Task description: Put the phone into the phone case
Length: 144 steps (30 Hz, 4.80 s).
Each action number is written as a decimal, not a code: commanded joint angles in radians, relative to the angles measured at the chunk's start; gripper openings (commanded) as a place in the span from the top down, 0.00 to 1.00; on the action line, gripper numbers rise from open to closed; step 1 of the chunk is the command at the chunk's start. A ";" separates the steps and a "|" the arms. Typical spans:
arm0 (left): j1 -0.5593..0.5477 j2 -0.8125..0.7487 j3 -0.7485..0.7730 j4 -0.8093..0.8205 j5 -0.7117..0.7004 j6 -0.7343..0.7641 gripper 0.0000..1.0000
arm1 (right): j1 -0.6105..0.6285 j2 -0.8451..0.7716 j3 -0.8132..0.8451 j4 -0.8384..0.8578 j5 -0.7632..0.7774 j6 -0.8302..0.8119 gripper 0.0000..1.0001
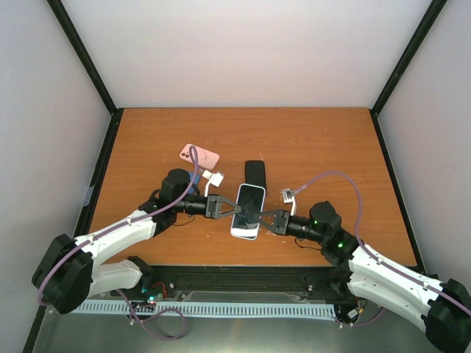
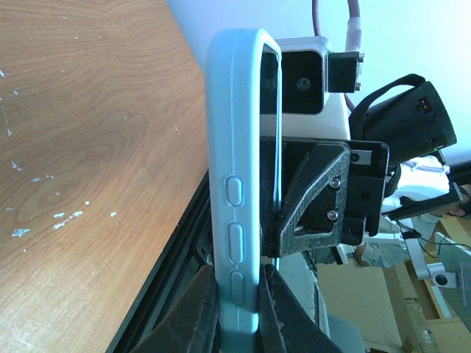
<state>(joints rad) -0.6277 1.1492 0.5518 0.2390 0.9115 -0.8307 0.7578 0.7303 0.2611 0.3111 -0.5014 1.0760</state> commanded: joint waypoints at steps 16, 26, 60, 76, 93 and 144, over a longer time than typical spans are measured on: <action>0.003 -0.147 0.109 -0.452 -0.605 0.110 0.00 | -0.219 0.199 0.353 -0.628 0.143 -0.431 0.97; 0.020 -0.137 0.120 -0.575 -0.756 0.139 0.00 | -0.492 0.547 0.564 -0.602 0.044 -0.587 0.97; 0.037 -0.128 0.061 -0.517 -0.719 0.151 0.00 | -0.480 1.192 0.950 -0.367 0.287 -0.625 0.97; 0.053 -0.158 0.079 -0.596 -0.772 0.128 0.00 | -0.488 1.019 0.949 -0.570 0.152 -0.665 0.97; 0.162 -0.020 0.157 -0.694 -0.909 0.138 0.00 | -0.568 1.056 0.874 -0.731 0.002 -0.774 0.92; 0.327 0.634 0.455 -0.646 -0.993 0.467 0.01 | -0.588 0.616 0.549 -0.687 0.002 -0.641 0.00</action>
<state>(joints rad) -0.3084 1.7500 0.9688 -0.4049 -0.1329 -0.3912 0.1688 1.3720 0.8303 -0.3912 -0.4866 0.4217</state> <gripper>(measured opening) 0.995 0.998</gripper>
